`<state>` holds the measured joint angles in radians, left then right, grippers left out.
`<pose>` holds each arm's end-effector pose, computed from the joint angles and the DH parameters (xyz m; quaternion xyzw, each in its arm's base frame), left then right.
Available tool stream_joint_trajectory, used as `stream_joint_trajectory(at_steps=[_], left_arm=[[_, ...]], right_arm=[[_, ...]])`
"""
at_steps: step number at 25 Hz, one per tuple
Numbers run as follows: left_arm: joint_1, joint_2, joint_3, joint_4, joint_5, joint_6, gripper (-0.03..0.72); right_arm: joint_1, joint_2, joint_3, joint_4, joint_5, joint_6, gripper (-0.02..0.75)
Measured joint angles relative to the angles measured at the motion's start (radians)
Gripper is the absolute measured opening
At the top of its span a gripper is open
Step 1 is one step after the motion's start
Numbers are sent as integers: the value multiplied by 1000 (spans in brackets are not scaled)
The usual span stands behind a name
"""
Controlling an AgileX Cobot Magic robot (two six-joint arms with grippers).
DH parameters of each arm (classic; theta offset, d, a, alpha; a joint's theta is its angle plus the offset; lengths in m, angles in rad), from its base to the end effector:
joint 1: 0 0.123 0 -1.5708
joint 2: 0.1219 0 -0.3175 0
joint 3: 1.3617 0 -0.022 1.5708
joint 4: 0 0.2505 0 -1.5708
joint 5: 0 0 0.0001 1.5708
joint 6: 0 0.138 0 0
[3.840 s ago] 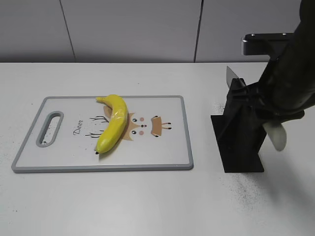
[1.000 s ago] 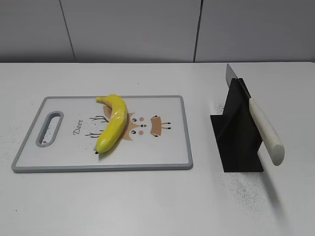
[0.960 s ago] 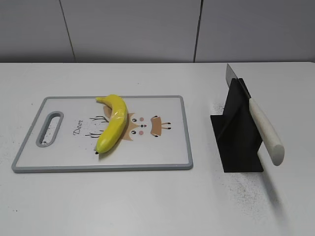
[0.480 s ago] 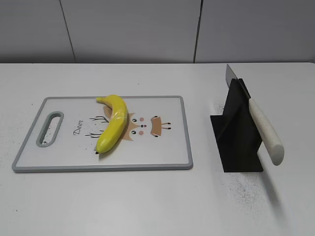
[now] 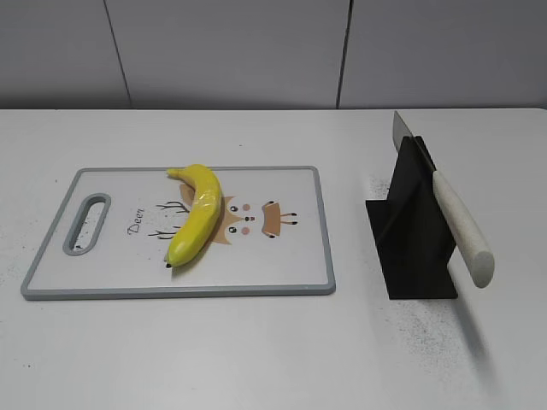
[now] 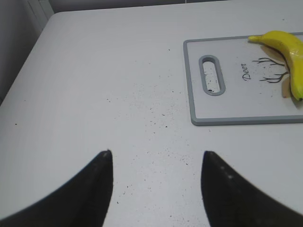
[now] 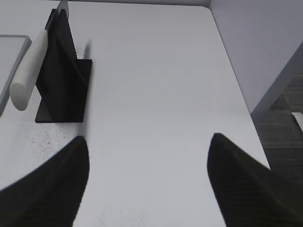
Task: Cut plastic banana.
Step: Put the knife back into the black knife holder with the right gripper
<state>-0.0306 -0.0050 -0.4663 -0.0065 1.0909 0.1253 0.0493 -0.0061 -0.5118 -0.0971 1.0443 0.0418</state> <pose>0.0043 -0.0009 0.2413 0.0677 0.8656 0.0202 0.4958 0.0032 -0.0114 0.2620 -0.0013 0.8432 -0.0241 0.5371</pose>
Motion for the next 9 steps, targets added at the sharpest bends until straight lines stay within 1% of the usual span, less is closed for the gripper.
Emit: stream_joint_trajectory(at_steps=[9], left_arm=[[0, 0, 0, 0, 0, 0, 554]], right_arm=[[0, 0, 0, 0, 0, 0, 589]])
